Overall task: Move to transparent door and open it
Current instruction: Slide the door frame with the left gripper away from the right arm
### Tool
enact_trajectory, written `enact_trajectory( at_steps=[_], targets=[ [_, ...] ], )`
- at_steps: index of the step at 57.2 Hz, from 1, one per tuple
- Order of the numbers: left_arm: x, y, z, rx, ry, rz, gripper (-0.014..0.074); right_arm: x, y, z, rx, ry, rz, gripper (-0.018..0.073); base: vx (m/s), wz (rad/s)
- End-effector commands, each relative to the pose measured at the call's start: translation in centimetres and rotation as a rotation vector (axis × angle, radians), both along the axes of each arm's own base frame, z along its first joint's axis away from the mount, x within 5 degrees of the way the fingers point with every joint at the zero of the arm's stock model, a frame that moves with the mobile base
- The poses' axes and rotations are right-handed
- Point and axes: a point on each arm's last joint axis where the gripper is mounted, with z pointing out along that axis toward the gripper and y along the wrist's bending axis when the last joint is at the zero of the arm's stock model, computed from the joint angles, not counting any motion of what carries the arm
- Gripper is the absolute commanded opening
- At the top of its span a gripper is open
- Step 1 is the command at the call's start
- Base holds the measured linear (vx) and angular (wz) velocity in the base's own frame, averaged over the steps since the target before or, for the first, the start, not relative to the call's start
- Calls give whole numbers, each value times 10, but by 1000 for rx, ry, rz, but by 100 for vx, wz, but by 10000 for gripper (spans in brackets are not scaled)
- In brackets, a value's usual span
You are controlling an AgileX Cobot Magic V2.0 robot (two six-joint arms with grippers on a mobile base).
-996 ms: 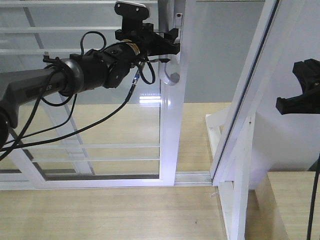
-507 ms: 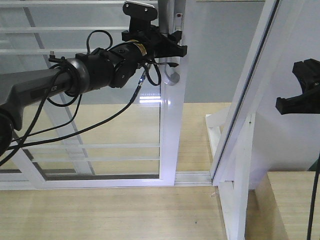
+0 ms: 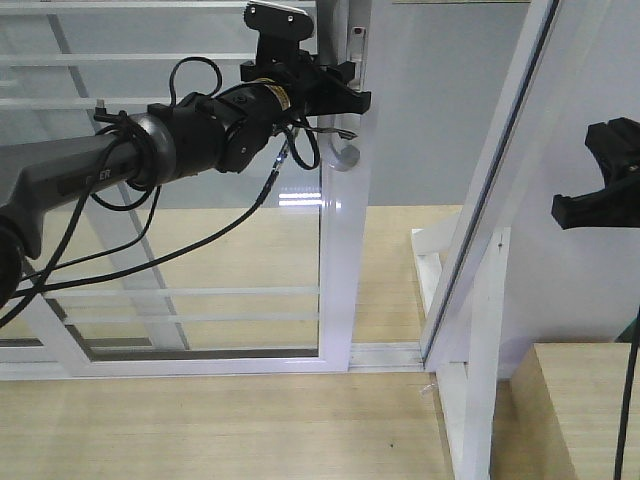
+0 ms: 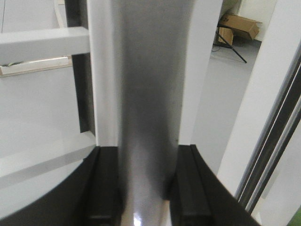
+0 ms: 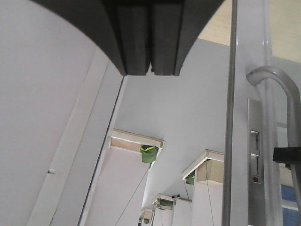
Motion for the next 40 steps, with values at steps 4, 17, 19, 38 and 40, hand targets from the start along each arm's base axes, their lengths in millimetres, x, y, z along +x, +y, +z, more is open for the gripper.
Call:
enact_trajectory(
  at_steps=[4, 17, 19, 38, 40],
  targets=[
    [1, 20, 54, -75, -95, 40, -6, 0, 1, 19, 13, -118, 15, -6, 0, 0],
    [3, 41, 68, -55, -70, 85, -6, 0, 1, 19, 13, -118, 15, -6, 0, 0],
    [3, 45, 70, -44, -69, 92, -6, 0, 1, 19, 13, -118, 15, -6, 0, 0],
    [-4, 70, 99, 25, -73, 131, -3, 0, 1, 19, 14, -119, 15, -6, 0, 0],
    [-4, 74, 101, 28, -68, 139, -3, 0, 1, 19, 14, -119, 15, -6, 0, 0]
  ],
)
